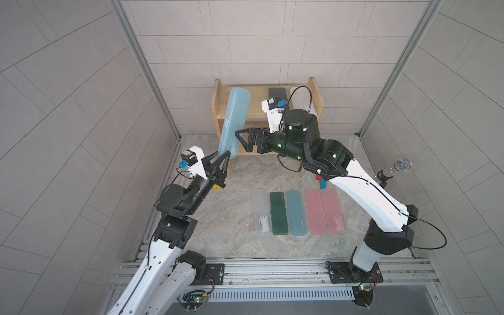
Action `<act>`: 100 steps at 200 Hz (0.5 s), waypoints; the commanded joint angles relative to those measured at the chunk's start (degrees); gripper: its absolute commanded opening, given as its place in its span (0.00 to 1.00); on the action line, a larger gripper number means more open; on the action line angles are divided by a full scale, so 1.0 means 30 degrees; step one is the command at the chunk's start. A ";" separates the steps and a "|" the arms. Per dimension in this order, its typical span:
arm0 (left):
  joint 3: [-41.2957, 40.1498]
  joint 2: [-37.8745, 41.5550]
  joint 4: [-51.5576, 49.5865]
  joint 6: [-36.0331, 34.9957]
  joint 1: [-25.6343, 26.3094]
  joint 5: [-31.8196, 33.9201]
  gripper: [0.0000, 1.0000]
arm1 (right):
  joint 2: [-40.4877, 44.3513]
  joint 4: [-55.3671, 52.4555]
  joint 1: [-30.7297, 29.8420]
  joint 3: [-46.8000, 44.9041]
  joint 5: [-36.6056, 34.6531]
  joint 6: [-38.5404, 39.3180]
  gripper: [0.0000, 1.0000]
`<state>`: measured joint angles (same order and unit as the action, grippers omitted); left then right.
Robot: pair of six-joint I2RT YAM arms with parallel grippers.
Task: Remove the pencil cases from the shelf
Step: Pick up the pencil case from the shelf.
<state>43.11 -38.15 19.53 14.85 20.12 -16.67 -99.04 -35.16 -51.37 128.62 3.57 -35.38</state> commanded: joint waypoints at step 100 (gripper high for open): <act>-0.0017 0.1613 -0.0639 -0.1183 0.0032 -0.0242 0.00 | -0.2587 0.0545 -0.0394 0.3580 0.1445 -0.1040 1.00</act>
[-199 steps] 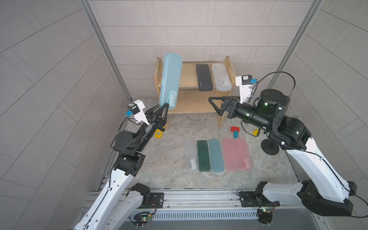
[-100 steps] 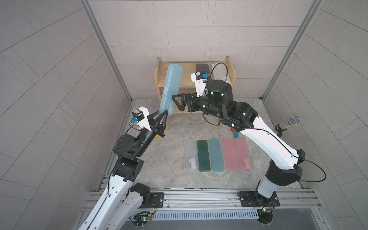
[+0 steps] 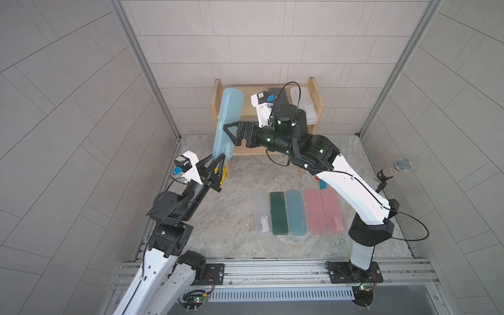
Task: Remove the pencil cases from the shelf
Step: Pick up the pencil case from the shelf, then place the pencil case at the center of the board.
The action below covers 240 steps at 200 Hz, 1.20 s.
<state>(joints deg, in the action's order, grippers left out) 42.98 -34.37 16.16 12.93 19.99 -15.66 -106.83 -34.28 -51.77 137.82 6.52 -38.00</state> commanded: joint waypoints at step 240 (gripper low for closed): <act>0.4518 -0.1806 -0.7492 -0.1791 -0.0303 0.5182 1.00 | 0.4796 -0.2799 -0.0155 -1.4682 0.1206 -0.1221 0.74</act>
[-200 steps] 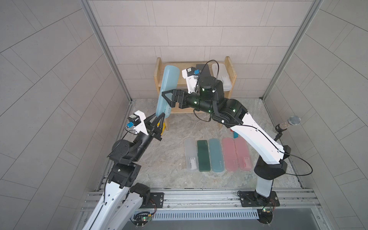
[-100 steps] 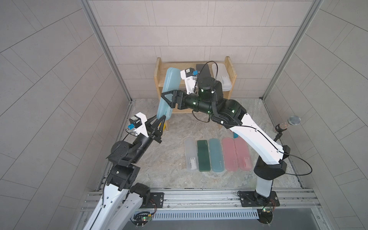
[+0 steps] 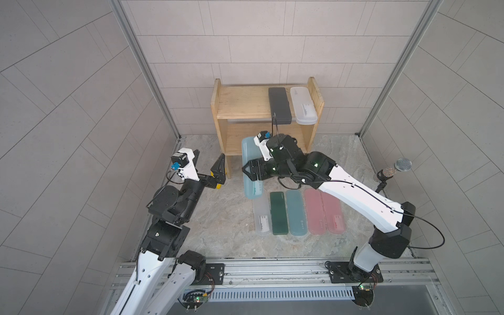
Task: Remove the pencil cases from the shelf
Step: Place the pencil case at the center of the board.
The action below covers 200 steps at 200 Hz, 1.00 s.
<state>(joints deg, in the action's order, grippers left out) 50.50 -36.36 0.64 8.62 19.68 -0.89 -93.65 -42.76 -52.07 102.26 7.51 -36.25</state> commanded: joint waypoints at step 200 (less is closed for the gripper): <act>0.0884 -0.1138 -0.3440 0.0056 -0.0379 0.0010 1.00 | -0.9739 0.1915 -0.0477 -0.0873 0.4292 -0.4814 0.81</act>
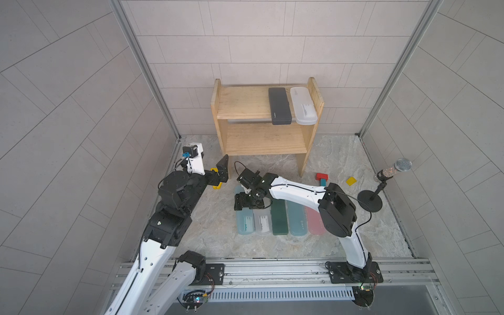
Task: Remove the pencil cases from the shelf
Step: Place the pencil case at the center of the board.
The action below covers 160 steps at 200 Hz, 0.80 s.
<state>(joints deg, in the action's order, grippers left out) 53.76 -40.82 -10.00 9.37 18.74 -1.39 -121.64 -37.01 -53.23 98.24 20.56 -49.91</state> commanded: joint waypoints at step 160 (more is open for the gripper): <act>-0.0443 -0.2429 0.7590 0.9815 0.0366 -0.0944 1.00 | 0.7293 0.1989 0.1800 -0.4576 -0.3210 0.2542 1.00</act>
<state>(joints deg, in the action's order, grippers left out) 54.24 -44.86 -2.44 24.62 19.16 -1.98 -109.34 -34.89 -51.16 91.42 14.48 -46.48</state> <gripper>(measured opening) 0.995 0.997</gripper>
